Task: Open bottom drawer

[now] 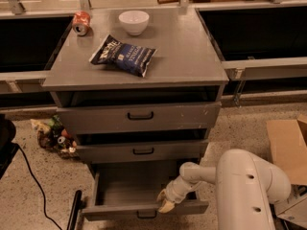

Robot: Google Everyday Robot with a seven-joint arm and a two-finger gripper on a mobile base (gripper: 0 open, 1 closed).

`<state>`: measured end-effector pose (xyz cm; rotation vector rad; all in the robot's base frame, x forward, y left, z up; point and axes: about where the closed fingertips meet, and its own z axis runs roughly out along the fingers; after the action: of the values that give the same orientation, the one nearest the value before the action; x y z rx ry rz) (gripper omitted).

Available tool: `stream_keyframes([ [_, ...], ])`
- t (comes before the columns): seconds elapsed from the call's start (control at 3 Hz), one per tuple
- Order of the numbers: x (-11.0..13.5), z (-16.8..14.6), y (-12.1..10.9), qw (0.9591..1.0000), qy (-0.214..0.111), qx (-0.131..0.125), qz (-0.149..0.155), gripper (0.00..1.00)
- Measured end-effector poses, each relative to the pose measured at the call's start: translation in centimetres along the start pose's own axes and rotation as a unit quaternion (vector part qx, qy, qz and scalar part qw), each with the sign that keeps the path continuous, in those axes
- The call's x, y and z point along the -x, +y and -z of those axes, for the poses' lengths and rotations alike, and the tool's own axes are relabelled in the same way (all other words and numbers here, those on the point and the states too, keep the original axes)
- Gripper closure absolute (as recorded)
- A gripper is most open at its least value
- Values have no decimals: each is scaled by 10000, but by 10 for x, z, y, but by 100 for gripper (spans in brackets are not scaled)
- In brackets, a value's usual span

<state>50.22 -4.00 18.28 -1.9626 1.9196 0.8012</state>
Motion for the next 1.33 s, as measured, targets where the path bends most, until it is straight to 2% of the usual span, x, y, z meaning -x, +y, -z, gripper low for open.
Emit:
stream_keyframes([
  [0.67, 0, 0, 0, 10000, 0, 0, 0, 15],
  [1.0, 0, 0, 0, 10000, 0, 1, 0, 0],
  [1.33, 0, 0, 0, 10000, 0, 1, 1, 0],
])
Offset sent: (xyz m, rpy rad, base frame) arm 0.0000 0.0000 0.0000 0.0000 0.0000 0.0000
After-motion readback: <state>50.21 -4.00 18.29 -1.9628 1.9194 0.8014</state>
